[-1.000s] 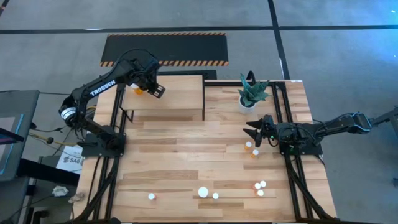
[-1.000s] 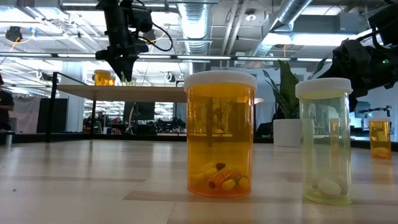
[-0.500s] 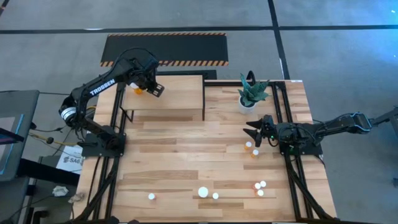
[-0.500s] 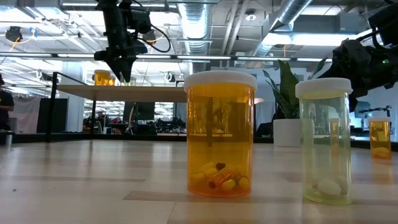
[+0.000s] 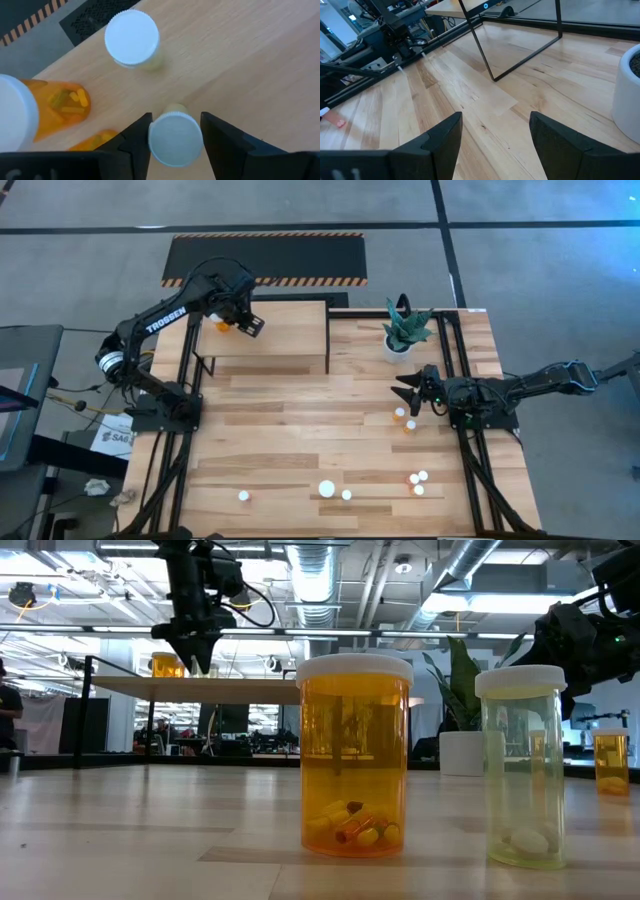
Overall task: Pick and place medicine bottles onto shelf by color
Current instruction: Put the left yellow pill bottle on the shelf aligned with the other yellow pill bottle, then put the left pink pill bottle on the shelf
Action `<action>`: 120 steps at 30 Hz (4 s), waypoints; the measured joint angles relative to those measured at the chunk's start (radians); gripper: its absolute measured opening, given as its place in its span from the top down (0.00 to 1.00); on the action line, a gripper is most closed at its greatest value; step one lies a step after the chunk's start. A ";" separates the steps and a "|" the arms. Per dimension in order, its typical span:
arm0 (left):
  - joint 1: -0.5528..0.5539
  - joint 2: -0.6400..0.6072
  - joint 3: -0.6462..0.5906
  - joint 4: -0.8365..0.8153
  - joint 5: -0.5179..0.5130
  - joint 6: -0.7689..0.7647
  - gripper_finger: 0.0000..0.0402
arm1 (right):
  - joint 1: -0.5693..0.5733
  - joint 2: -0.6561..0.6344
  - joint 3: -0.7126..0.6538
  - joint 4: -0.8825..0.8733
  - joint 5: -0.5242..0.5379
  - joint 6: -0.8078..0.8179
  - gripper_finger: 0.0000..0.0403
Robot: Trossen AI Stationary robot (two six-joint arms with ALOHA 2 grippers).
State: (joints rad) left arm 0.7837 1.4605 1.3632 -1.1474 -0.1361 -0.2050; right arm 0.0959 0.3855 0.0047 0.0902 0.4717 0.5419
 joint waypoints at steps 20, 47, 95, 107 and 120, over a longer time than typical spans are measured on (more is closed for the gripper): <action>0.000 -0.002 0.003 0.057 -0.004 0.013 0.61 | 0.000 0.000 0.000 0.000 0.000 0.000 0.37; 0.008 -0.005 0.055 0.012 -0.033 0.019 0.61 | 0.000 0.000 0.000 0.000 0.000 0.000 0.37; -0.129 -0.190 0.056 0.142 -0.035 0.082 0.56 | 0.000 0.000 0.000 0.000 0.000 0.000 0.37; -0.396 -0.204 0.056 0.198 -0.033 0.019 0.56 | 0.000 0.000 0.000 0.000 0.000 0.000 0.37; -0.847 -0.099 0.056 0.311 -0.127 -0.378 0.56 | 0.000 0.000 0.000 0.000 0.000 0.000 0.37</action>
State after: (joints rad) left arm -0.0636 1.3617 1.4189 -0.8364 -0.2628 -0.5827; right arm 0.0959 0.3855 0.0044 0.0906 0.4720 0.5423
